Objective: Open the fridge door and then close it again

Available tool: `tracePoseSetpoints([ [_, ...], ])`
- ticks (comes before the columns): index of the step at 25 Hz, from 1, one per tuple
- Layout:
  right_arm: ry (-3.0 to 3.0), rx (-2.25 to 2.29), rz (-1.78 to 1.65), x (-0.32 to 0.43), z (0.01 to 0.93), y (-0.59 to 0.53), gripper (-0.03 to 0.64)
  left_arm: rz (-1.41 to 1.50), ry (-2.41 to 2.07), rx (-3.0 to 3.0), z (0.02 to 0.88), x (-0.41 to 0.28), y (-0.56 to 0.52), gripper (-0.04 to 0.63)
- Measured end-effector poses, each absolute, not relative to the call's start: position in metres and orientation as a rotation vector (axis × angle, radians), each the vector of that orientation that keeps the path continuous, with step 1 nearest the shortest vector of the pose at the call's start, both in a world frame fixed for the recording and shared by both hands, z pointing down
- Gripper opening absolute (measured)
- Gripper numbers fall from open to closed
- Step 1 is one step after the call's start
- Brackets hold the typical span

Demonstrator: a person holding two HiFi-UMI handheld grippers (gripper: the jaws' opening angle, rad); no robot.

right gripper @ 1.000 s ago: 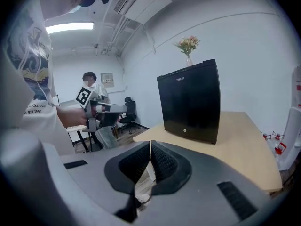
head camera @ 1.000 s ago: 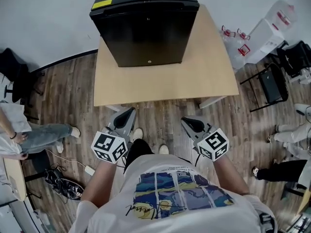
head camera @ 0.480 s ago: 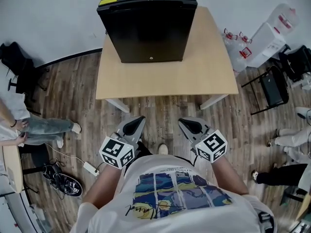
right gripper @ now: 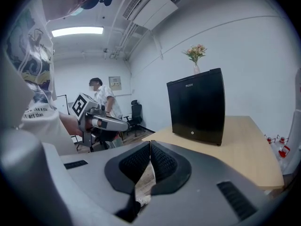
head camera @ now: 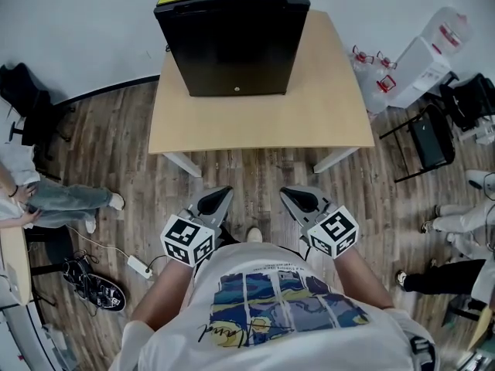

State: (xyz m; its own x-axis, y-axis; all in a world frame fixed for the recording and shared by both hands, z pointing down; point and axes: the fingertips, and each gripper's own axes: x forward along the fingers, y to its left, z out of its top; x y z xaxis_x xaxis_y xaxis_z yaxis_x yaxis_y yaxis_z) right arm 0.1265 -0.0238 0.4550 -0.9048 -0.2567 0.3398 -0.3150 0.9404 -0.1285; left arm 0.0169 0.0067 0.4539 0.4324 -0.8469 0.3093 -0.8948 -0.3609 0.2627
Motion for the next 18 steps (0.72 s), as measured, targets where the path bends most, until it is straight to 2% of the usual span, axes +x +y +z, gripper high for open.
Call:
tracePoseSetpoints([
  [18,-2.771,0.422,0.233,0.1255,0.4548,-0.0233,0.012,0.233,-1.467,2.309,0.4602,0.0136,0.0016,0.009],
])
